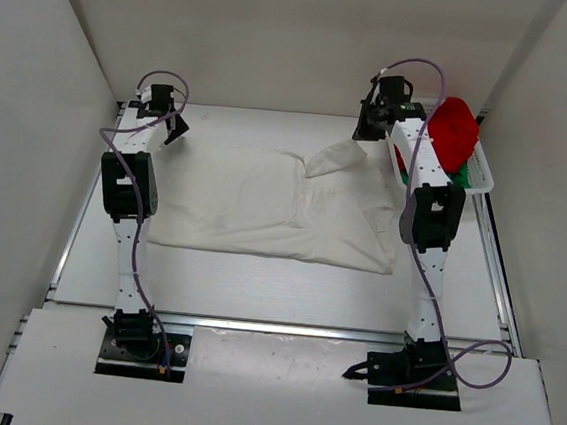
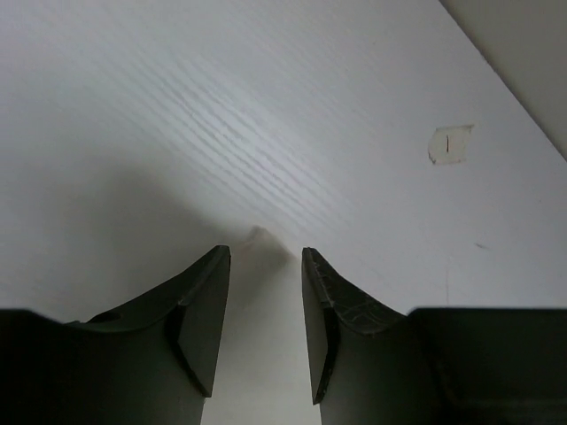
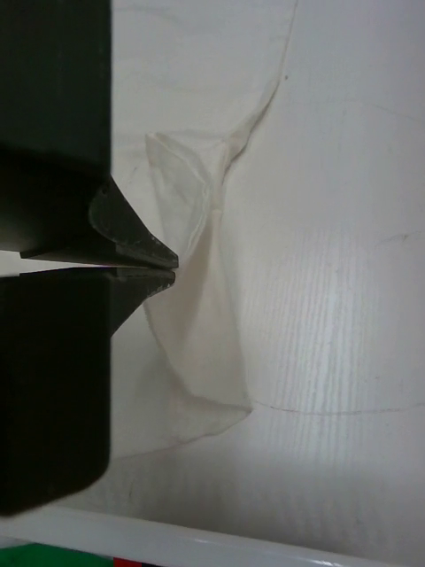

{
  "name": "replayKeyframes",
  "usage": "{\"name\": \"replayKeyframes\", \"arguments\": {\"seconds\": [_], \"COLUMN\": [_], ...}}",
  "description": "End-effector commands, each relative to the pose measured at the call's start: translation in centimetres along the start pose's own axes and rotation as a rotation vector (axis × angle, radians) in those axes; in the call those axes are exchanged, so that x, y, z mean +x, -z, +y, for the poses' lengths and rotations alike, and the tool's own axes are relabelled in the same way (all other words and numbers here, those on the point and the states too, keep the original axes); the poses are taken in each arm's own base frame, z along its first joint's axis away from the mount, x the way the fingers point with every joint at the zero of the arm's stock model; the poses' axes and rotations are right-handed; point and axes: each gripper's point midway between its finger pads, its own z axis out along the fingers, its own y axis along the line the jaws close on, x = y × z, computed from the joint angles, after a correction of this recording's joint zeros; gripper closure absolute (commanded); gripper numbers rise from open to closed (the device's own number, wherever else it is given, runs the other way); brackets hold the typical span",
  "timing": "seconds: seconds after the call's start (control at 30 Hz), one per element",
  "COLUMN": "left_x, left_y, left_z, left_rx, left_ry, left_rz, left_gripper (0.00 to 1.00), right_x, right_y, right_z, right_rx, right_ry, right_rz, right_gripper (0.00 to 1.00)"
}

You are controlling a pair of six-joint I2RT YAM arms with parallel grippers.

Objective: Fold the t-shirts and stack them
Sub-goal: Grap the side of the flattened tshirt furthest away from the robot with both arms, then fold the other side of the tshirt into a rectangle

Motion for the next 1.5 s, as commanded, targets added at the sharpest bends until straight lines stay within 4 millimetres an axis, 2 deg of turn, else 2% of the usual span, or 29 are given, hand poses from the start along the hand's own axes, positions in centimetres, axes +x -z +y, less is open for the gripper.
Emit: {"name": "replayKeyframes", "arguments": {"seconds": [0.0,0.07,0.1,0.17,0.2,0.23,0.37,0.47,0.53,0.67,0.73,0.87,0.93,0.97,1.0,1.03,1.07,1.13,1.17,1.23,1.4,1.47], "left_x": [-1.6,-2.1,-1.4,-1.4,-1.0,-0.7,0.6,0.3,0.0,-0.9,-1.8,-2.6,-3.5,-3.9,-3.4,-4.1,-4.3,-4.3,-3.9,-3.9,-3.4,-3.1], "left_y": [0.6,0.0,-0.4,-1.3,-1.2,-1.3,-1.5,-1.3,-1.0,0.6,1.7,3.4,5.3,5.6,6.6,8.0,8.3,10.2,10.2,11.6,12.6,13.3], "left_z": [0.0,-0.5,-0.1,-0.4,-0.7,-0.4,0.0,0.1,0.1,-1.0,-1.8,-2.1,-1.8,-2.0,-1.3,-1.5,-1.6,-0.9,0.1,0.7,4.0,4.2], "left_rx": [-0.045,-0.035,-0.05,-0.038,-0.04,-0.042,-0.049,-0.043,-0.042,-0.034,-0.027,-0.008,0.004,0.025,0.022,0.052,0.065,0.077,0.068,0.077,0.068,0.08], "left_ry": [-0.044,-0.039,-0.049,-0.046,-0.056,-0.056,-0.053,-0.042,-0.042,-0.062,-0.068,-0.065,-0.048,-0.036,-0.036,-0.024,-0.01,-0.007,0.0,0.006,0.062,0.067], "left_rz": [-0.001,-0.003,0.024,0.036,0.049,0.056,0.083,0.082,0.074,0.042,0.016,-0.007,-0.031,-0.047,-0.044,-0.07,-0.091,-0.103,-0.09,-0.093,-0.08,-0.074], "left_gripper": [0.51,0.49,0.49,0.5,0.51,0.52,0.62,0.72,0.84,0.99,1.0,1.0,1.0,1.0,1.0,1.0,1.0,1.0,1.0,1.0,1.0,1.0], "right_x": [0.3,0.5,0.2,0.3,-0.2,0.1,-0.1,0.0,0.4,1.1,2.2,2.6,3.2,3.1,3.6,4.5,4.4,5.3,6.0,7.1,8.5,8.7], "right_y": [0.8,0.6,1.1,0.7,1.1,0.9,1.1,1.0,1.2,2.4,3.4,5.5,7.2,7.7,8.4,8.9,9.1,10.2,10.6,10.9,12.5,13.7], "right_z": [0.8,1.0,0.8,0.9,0.9,0.7,0.9,0.8,0.4,-0.2,-0.4,-1.6,-1.3,-1.2,-1.6,-1.5,-1.3,-1.0,-0.9,-0.9,-0.3,0.0], "right_rx": [-0.012,-0.019,-0.018,-0.026,-0.025,-0.025,-0.03,-0.027,-0.017,0.014,0.02,0.031,0.007,-0.002,0.001,-0.004,-0.012,-0.016,-0.019,-0.003,0.003,0.011], "right_ry": [0.032,0.032,0.032,0.022,0.031,0.022,0.026,0.03,0.031,0.063,0.07,0.052,0.046,0.039,0.027,0.025,0.031,0.025,0.029,0.034,0.054,0.064], "right_rz": [0.023,0.03,0.026,0.027,0.013,0.022,0.017,0.021,0.035,0.061,0.101,0.118,0.125,0.117,0.115,0.128,0.117,0.116,0.129,0.148,0.141,0.132], "right_gripper": [0.99,1.0,1.0,1.0,0.99,0.99,1.0,1.0,1.0,1.0,1.0,1.0,1.0,1.0,1.0,0.99,1.0,1.0,1.0,1.0,1.0,1.0]}}
